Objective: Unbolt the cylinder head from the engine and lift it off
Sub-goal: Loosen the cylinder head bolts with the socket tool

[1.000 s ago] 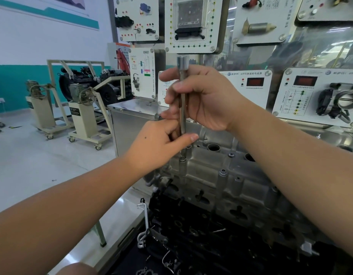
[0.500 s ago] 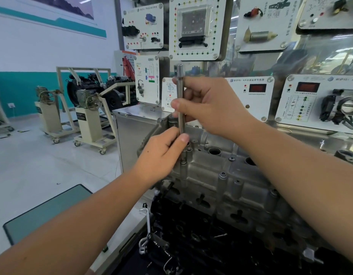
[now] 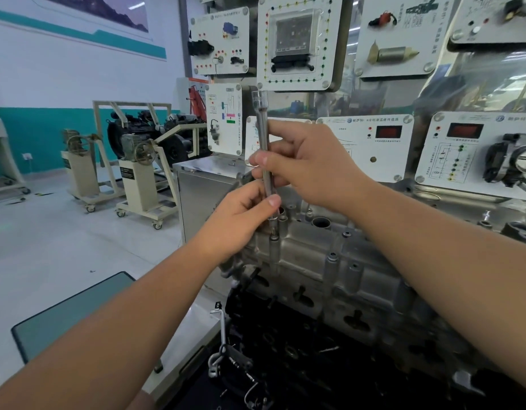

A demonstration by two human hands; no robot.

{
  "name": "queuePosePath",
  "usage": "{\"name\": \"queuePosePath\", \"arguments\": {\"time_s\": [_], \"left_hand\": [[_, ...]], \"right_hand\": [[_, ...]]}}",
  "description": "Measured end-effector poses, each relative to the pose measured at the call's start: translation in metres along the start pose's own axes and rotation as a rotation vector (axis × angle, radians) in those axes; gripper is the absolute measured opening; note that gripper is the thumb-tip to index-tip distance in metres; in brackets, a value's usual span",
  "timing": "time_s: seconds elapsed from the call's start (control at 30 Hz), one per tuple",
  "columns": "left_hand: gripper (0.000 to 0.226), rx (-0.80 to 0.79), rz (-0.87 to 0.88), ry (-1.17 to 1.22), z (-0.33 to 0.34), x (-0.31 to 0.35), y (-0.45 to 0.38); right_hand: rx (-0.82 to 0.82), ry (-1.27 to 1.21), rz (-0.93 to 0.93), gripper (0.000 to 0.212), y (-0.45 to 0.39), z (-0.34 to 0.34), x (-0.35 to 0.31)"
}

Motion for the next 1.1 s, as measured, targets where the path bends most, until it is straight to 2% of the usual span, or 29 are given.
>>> {"name": "queuePosePath", "arguments": {"time_s": [0.1, 0.27, 0.37, 0.47, 0.57, 0.73, 0.8, 0.87, 0.97, 1.03, 1.1], "left_hand": [[0.018, -0.055, -0.032, 0.037, -0.003, -0.003, 0.0], [0.016, -0.007, 0.001, -0.031, -0.004, -0.002, 0.0], [0.014, -0.033, -0.011, 0.046, -0.002, -0.003, -0.002], [0.019, -0.09, -0.041, 0.08, -0.001, -0.005, -0.001], [0.023, -0.087, -0.029, 0.049, -0.003, -0.008, -0.001], [0.025, -0.051, -0.025, 0.031, -0.005, -0.011, -0.002], [0.025, -0.035, -0.019, 0.051, -0.005, -0.011, -0.002], [0.031, -0.022, -0.007, 0.046, -0.005, -0.011, -0.002], [0.051, -0.051, -0.017, 0.048, -0.005, -0.01, 0.0], [0.063, -0.065, -0.01, -0.022, -0.006, -0.009, 0.003], [0.062, -0.056, 0.012, -0.094, -0.007, -0.006, 0.004]], "right_hand": [[-0.013, -0.076, 0.009, 0.046, 0.002, 0.001, 0.003], [0.084, 0.103, -0.058, 0.029, 0.004, -0.002, 0.001], [0.043, 0.111, -0.054, 0.023, 0.002, -0.002, 0.002], [-0.051, 0.016, -0.023, 0.035, 0.002, 0.002, 0.004], [-0.029, -0.05, -0.029, 0.043, 0.005, 0.002, 0.005], [0.096, 0.088, -0.078, 0.03, 0.005, -0.001, 0.002], [0.075, 0.082, -0.072, 0.023, 0.004, -0.001, 0.002], [0.008, 0.058, -0.059, 0.021, 0.005, 0.0, 0.0], [-0.057, -0.01, -0.023, 0.032, 0.007, 0.001, 0.0], [-0.058, -0.069, -0.011, 0.037, 0.008, 0.002, 0.0], [-0.025, -0.045, -0.049, 0.035, 0.009, 0.002, -0.003]]}}
Point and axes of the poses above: each hand's wrist, its own y-axis away from the middle knuckle, its own z-axis out of the palm, x = y × z, the point moved 5 cm from there along -y, towards the middle knuckle
